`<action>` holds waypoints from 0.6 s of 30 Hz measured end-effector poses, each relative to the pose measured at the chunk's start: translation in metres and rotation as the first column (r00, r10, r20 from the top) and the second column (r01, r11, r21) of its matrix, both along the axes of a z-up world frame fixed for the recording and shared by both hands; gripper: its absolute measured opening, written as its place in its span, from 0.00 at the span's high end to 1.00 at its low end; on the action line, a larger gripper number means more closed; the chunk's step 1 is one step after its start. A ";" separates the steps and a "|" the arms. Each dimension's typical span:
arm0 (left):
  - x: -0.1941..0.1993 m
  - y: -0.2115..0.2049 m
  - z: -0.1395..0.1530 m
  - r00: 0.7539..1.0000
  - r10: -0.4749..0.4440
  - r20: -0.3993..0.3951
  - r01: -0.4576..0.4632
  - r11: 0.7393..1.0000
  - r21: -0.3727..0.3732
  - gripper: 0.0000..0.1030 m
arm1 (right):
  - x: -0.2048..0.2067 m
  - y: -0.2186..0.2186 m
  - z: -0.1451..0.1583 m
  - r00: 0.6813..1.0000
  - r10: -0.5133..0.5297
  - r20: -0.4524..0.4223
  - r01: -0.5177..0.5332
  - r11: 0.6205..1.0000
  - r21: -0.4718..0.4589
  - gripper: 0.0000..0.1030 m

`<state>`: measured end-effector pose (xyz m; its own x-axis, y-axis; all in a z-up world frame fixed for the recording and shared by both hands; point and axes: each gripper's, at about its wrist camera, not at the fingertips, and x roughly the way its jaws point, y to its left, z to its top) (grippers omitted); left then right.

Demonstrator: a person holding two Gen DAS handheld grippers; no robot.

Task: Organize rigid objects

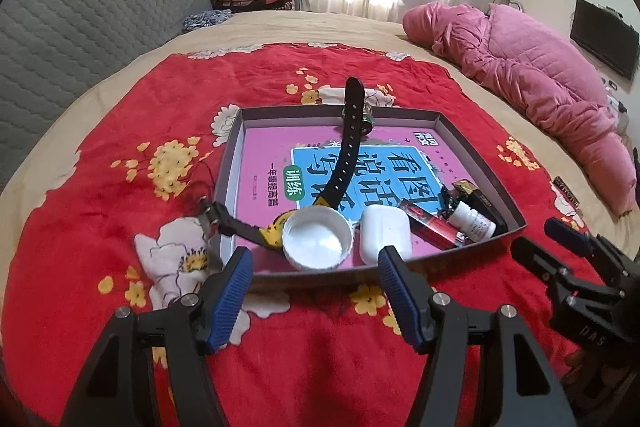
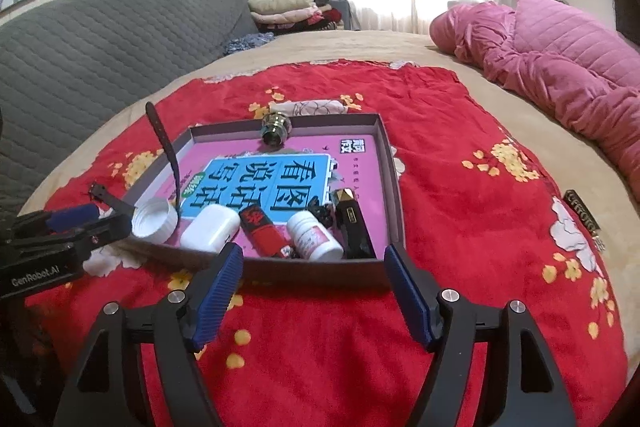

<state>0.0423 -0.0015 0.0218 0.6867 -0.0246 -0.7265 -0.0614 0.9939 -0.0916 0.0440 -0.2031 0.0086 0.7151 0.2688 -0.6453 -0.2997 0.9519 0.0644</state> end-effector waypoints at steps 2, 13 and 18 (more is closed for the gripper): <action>-0.005 -0.001 0.003 1.000 0.000 -0.001 0.000 1.000 -0.006 0.38 | -0.006 0.002 0.003 1.000 -0.002 -0.001 0.002 1.000 -0.005 0.28; -0.031 -0.003 0.016 1.000 0.021 -0.022 -0.022 0.998 -0.067 0.38 | -0.041 0.007 0.021 1.000 0.015 0.018 -0.015 1.000 -0.019 0.27; -0.042 -0.004 0.020 0.999 0.033 -0.026 -0.034 0.997 -0.067 0.38 | -0.054 0.011 0.027 0.999 0.018 0.049 -0.015 0.999 -0.043 0.27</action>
<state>0.0003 -0.0052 0.0415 0.6695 -0.0511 -0.7411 -0.0978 0.9829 -0.1562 -0.0101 -0.1920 0.0359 0.7419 0.2540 -0.6206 -0.3172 0.9483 0.0091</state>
